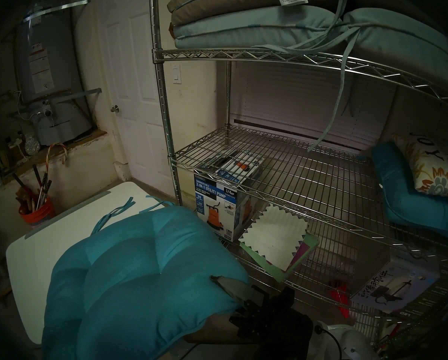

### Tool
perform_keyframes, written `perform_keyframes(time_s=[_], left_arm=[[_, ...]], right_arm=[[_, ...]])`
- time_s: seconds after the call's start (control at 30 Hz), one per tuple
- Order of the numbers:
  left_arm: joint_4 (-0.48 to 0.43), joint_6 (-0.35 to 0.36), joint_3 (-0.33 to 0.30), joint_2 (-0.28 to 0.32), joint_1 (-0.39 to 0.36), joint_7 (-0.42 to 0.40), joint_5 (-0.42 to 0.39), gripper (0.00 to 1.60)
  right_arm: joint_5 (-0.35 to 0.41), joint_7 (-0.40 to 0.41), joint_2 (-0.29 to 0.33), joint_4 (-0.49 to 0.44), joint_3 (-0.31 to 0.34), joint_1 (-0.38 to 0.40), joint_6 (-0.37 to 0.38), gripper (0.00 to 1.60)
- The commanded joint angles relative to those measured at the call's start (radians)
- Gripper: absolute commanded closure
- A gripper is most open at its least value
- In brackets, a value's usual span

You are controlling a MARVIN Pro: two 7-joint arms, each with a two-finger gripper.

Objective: Take cushion off the shelf

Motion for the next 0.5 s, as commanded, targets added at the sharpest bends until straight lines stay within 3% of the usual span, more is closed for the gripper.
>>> perform_keyframes(time_s=[0.0,0.03,0.07,0.17,0.23,0.27,0.3,0.33,0.47], left_arm=[[-0.036,-0.002,-0.001,0.0,0.01,-0.008,-0.019,1.14],[-0.039,-0.003,0.001,0.0,0.01,-0.012,-0.02,1.0],[-0.041,-0.003,0.002,0.0,0.01,-0.014,-0.021,0.97],[-0.048,-0.005,0.006,0.0,0.01,-0.021,-0.024,0.99],[-0.05,-0.007,0.006,0.0,0.01,-0.026,-0.028,0.76],[-0.05,-0.008,0.006,0.0,0.01,-0.028,-0.029,0.48],[-0.05,-0.009,0.007,0.0,0.01,-0.03,-0.029,0.33],[-0.05,-0.01,0.008,0.0,0.01,-0.032,-0.03,0.01],[-0.045,-0.02,0.012,0.0,0.01,-0.039,-0.03,0.0]], right_arm=[[0.004,-0.035,0.027,-0.007,-0.063,0.083,-0.002,1.6],[0.004,-0.036,0.032,-0.004,-0.07,0.09,0.0,1.6],[0.003,-0.036,0.038,-0.002,-0.075,0.096,0.002,1.6],[-0.002,-0.039,0.056,0.011,-0.094,0.117,0.009,1.6],[-0.006,-0.043,0.065,0.021,-0.108,0.131,0.017,1.6],[-0.007,-0.045,0.069,0.025,-0.114,0.138,0.021,1.6],[-0.009,-0.046,0.074,0.03,-0.12,0.145,0.023,1.6],[-0.011,-0.048,0.079,0.036,-0.128,0.153,0.029,1.6],[-0.018,-0.056,0.1,0.053,-0.154,0.179,0.044,1.6]])
